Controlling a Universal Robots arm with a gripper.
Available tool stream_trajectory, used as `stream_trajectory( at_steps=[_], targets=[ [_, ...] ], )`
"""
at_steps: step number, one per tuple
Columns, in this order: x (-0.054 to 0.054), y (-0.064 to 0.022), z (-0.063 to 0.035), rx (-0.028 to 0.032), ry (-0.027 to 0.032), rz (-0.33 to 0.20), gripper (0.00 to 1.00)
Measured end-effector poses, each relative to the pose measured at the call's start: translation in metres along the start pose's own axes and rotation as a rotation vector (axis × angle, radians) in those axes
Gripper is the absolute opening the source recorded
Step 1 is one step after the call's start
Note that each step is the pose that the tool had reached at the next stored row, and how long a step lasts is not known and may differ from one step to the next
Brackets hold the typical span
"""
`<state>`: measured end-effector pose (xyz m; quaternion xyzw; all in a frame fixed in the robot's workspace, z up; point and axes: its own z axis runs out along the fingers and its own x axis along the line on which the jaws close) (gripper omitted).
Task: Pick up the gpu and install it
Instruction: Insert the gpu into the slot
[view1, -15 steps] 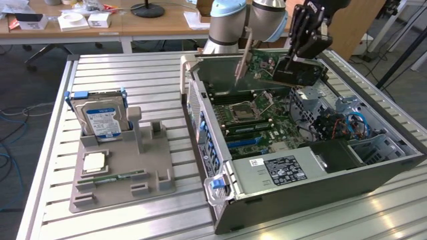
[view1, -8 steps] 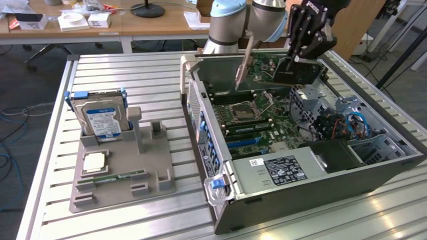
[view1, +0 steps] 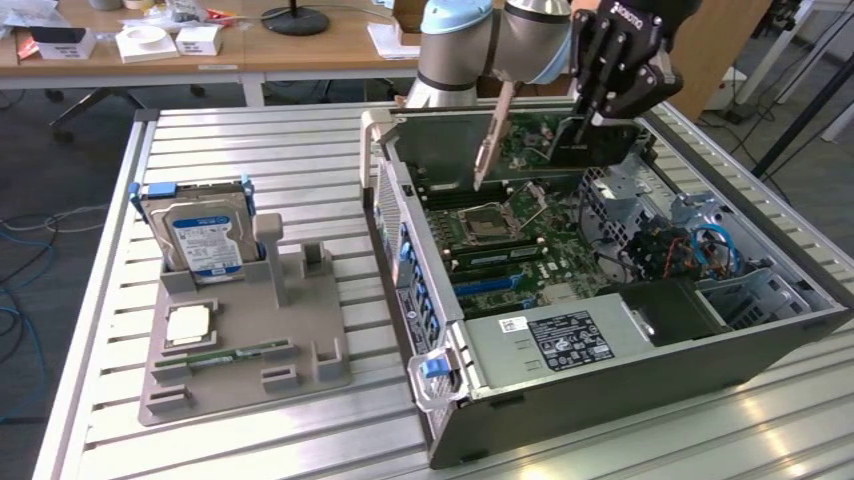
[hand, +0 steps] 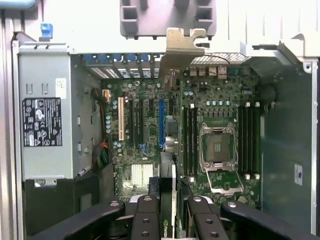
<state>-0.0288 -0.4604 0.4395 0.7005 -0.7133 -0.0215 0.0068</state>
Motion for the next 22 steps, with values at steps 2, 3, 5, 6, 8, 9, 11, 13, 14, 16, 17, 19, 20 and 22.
stream_trajectory(
  at_steps=[2,3,5,6,8,9,11,13,14,16,17,19,20,22],
  targets=[
    [0.0,0.0,0.0002,0.0017,0.0014,-0.036,0.26],
    [0.0,0.0,0.0002,0.0024,0.0021,-0.053,0.26],
    [0.0,0.0,0.0005,0.0032,0.0032,-0.086,0.26],
    [0.0,0.0,0.0004,0.0031,0.0035,-0.092,0.26],
    [0.0,0.0,0.0004,0.003,0.0037,-0.093,0.26],
    [0.0,0.0001,0.0005,0.0044,0.0036,-0.093,0.26],
    [-0.0001,0.0002,0.0006,0.0122,0.0033,-0.094,0.26],
    [-0.0001,0.0004,0.0005,0.0208,0.0006,-0.096,0.26],
    [-0.0001,0.0005,0.0005,0.0254,-0.001,-0.097,0.26],
    [-0.0001,0.0005,0.0006,0.0281,-0.0018,-0.099,0.26],
    [0.0,0.0005,0.0007,0.0281,-0.0018,-0.099,0.26],
    [0.0,0.0005,0.0011,0.0283,-0.0018,-0.097,0.26],
    [-0.0001,0.0005,0.0014,0.0284,-0.0019,-0.091,0.26],
    [-0.0001,0.0005,0.002,0.0286,-0.0023,-0.078,0.26]
  ],
)
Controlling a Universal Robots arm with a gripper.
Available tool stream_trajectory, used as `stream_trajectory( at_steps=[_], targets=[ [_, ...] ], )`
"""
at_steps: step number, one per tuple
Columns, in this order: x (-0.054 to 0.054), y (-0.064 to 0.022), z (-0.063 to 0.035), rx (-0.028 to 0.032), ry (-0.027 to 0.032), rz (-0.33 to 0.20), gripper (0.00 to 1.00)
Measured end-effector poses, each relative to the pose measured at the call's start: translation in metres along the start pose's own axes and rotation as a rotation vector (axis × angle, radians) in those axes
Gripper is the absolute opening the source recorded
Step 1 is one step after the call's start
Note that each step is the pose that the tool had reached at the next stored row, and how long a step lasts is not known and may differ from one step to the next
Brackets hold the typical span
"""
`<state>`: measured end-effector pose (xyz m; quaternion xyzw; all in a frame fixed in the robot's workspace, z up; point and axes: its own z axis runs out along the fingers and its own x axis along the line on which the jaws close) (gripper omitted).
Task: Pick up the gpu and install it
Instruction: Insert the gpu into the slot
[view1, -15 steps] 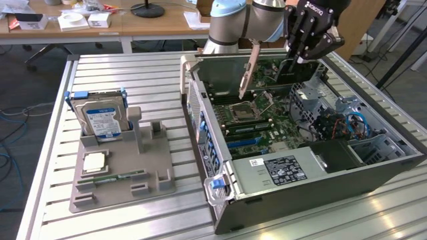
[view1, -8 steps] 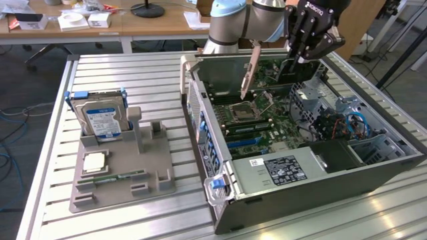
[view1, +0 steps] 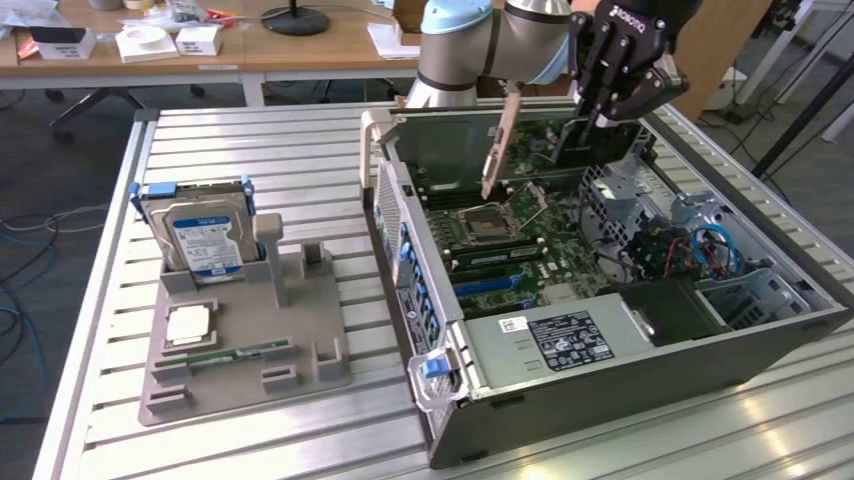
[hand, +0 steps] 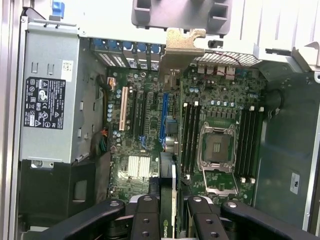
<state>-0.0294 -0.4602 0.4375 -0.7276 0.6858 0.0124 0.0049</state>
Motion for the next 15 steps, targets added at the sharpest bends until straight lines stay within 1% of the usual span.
stream_trajectory(
  at_steps=[3,8,10,13,15],
  targets=[
    [-0.001,0.0,0.0008,0.0005,-0.0002,0.02,0.26],
    [-0.001,0.0,0.001,0.0005,-0.0001,0.021,0.26],
    [-0.001,-0.0001,0.0036,0.0006,-0.0007,0.021,0.26],
    [0.0,-0.0001,0.0091,0.0008,-0.004,0.021,0.26],
    [0.0,-0.0002,0.0127,0.0008,-0.0049,0.021,0.26]
  ],
)
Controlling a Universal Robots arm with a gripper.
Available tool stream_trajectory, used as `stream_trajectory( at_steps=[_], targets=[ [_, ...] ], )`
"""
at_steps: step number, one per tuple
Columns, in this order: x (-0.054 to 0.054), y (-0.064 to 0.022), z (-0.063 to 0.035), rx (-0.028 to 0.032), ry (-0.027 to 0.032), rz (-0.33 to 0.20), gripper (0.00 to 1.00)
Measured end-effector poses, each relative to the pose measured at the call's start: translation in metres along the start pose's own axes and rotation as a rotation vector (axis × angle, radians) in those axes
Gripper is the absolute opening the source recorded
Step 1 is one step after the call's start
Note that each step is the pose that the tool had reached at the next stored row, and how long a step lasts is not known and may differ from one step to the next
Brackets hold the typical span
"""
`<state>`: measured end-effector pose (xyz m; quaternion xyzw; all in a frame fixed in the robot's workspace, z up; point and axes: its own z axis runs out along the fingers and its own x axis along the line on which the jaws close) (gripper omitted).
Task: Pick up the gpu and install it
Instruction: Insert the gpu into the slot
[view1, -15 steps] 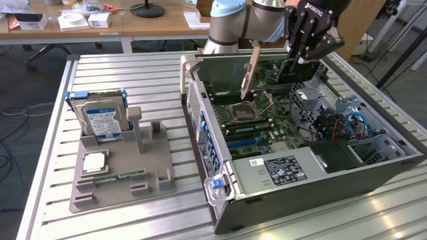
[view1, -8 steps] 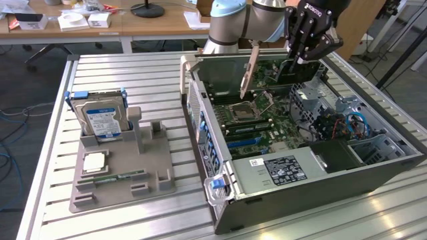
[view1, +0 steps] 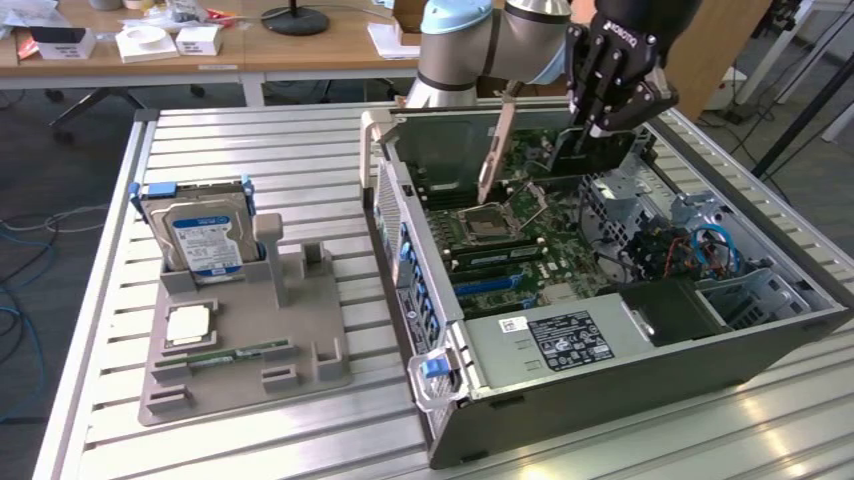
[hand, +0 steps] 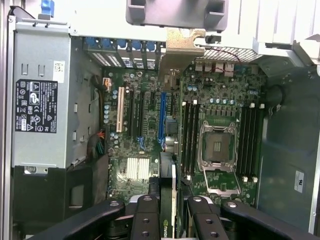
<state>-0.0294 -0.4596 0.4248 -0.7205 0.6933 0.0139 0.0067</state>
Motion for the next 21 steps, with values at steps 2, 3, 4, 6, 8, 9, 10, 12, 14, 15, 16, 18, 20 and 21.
stream_trajectory(
  at_steps=[2,3,4,6,8,9,10,12,14,15,16,18,20,21],
  targets=[
    [0.0,0.0,0.0035,0.0,-0.0006,0.0,0.26],
    [0.0,0.0,0.0053,0.0,-0.0009,0.0,0.26],
    [0.0,0.0,0.0074,0.0,-0.0013,0.0,0.26],
    [0.0,-0.0001,0.011,0.0,-0.0018,0.0,0.26],
    [0.0,-0.0001,0.0145,0.0001,-0.0021,0.0,0.26],
    [0.0,-0.0001,0.0163,0.0,-0.0022,0.0,0.26],
    [0.001,-0.0002,0.0181,0.0,-0.0025,0.0,0.26],
    [0.001,-0.0002,0.0219,0.0001,-0.0031,0.0,0.26],
    [0.001,-0.0002,0.0255,0.0001,-0.0035,0.0,0.26],
    [0.001,-0.0003,0.0273,0.0001,-0.0036,0.0,0.26],
    [0.001,-0.0003,0.0291,0.0,-0.0036,0.0,0.26],
    [0.001,-0.0003,0.0324,0.0001,-0.0039,0.0,0.26],
    [0.001,-0.0003,0.0348,0.0001,-0.0044,0.0,0.26],
    [0.001,-0.0003,0.0361,0.0001,-0.0052,0.0,0.26]
  ],
)
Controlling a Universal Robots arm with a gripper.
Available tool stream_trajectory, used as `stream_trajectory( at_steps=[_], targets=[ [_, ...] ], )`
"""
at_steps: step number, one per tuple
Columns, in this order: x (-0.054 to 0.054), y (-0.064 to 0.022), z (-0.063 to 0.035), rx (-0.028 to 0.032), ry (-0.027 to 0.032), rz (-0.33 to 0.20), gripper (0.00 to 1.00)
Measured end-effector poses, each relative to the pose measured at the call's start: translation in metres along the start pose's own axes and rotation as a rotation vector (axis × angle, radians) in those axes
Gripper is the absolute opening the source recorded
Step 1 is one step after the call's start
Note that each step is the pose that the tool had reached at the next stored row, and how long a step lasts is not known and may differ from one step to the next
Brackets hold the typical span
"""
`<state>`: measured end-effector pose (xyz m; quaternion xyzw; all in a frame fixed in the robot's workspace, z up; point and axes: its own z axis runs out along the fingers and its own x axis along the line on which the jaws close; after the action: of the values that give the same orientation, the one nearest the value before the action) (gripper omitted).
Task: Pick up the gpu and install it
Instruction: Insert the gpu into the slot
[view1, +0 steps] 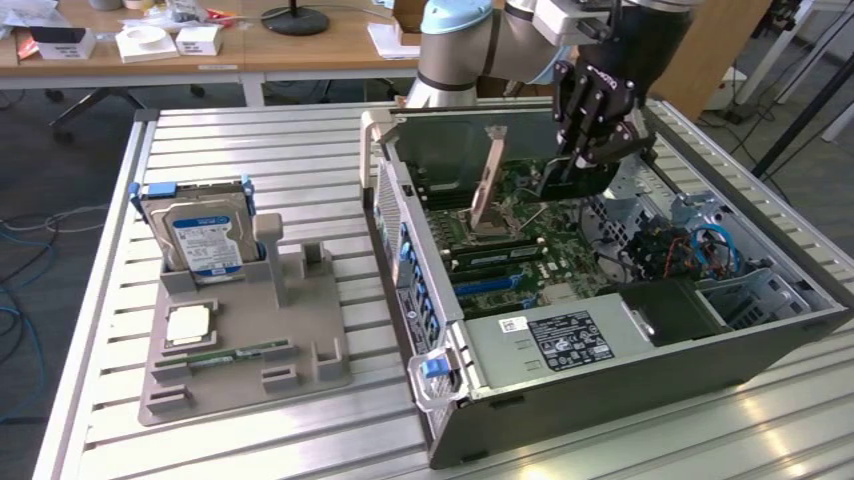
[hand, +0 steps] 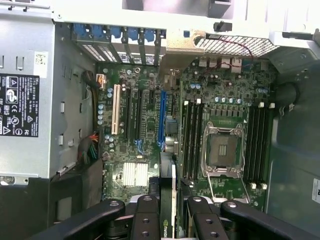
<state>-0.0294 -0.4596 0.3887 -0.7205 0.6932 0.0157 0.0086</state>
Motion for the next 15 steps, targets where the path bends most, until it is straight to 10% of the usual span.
stream_trajectory(
  at_steps=[15],
  targets=[
    [0.001,-0.0002,0.0153,0.0001,-0.0022,0.0,0.26]
  ],
)
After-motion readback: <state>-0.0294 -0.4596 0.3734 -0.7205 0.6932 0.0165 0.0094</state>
